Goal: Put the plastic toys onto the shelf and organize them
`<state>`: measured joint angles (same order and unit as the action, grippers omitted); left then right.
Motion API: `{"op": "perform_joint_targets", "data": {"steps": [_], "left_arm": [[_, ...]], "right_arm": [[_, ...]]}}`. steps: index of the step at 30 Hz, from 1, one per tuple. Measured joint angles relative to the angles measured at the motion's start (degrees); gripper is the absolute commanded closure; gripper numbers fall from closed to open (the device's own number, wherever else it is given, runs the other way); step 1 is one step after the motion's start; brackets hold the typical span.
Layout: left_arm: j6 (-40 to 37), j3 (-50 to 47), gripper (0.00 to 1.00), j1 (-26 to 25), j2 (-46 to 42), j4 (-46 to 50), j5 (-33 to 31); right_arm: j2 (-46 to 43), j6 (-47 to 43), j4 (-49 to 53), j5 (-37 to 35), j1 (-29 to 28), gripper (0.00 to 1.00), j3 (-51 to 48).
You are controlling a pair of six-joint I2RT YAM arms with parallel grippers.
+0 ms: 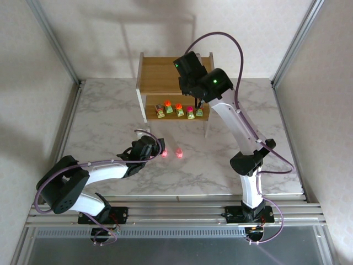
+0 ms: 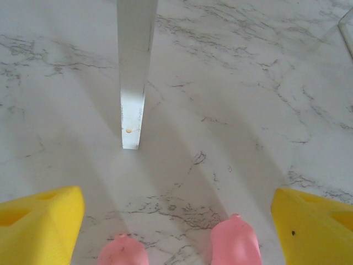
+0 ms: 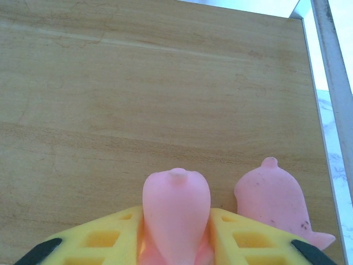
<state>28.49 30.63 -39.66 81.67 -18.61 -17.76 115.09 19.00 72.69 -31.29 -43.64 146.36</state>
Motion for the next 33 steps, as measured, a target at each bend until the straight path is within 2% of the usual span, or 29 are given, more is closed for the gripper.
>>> {"op": "perform_joint_targets", "data": {"steps": [19,33], "left_arm": [[0.0,0.0,0.12,0.0,0.0,0.0,0.0],[0.0,0.0,0.12,0.0,0.0,0.0,0.0]], "right_arm": [[2.3,-1.1,0.0,-0.2,0.1,0.60,1.9],[2.2,-1.8,0.0,-0.2,0.2,0.51,2.3]]}}
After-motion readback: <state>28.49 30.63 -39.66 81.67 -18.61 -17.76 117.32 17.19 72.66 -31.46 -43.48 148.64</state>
